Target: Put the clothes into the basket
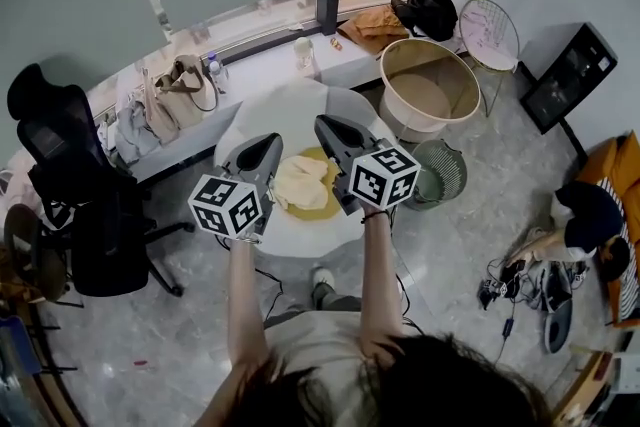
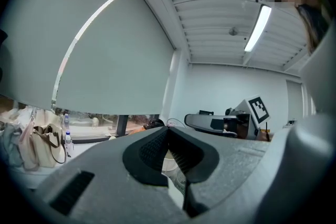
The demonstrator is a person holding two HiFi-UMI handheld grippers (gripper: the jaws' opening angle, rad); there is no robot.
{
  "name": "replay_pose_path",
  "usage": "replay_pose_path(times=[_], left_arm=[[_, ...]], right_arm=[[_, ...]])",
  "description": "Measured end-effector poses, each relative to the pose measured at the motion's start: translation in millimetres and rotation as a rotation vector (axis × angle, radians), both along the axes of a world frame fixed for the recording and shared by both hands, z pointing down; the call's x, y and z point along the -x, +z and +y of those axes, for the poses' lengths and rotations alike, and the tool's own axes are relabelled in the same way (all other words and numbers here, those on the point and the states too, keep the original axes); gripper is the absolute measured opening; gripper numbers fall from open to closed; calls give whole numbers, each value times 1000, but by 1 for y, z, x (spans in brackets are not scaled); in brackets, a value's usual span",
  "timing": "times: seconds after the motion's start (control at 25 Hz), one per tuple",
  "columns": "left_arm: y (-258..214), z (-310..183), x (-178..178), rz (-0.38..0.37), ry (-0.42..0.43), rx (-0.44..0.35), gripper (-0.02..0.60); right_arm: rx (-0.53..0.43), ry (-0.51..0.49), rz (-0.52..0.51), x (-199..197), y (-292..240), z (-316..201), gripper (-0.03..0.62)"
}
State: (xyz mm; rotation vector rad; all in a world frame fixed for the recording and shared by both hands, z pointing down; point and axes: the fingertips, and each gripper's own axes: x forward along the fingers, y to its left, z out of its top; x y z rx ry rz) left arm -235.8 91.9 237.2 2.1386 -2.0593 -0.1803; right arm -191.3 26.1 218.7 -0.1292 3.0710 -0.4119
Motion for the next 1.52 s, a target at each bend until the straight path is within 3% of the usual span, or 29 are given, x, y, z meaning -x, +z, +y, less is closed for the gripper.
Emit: replay_pose_path(times=[0.56, 0.8, 1.16, 1.52], left_arm=[[10, -15, 19, 32, -86, 7, 11], [25, -14, 38, 52, -94, 47, 11], [48, -23, 68, 106, -65, 91, 11], [61, -37, 100, 121, -25, 118, 11]], right_arm=[[9, -69, 31, 24, 13, -27, 9], [67, -80, 36, 47, 26, -26, 8], [110, -99, 83, 86, 49, -21, 9], [151, -59, 101, 122, 65, -33, 9]])
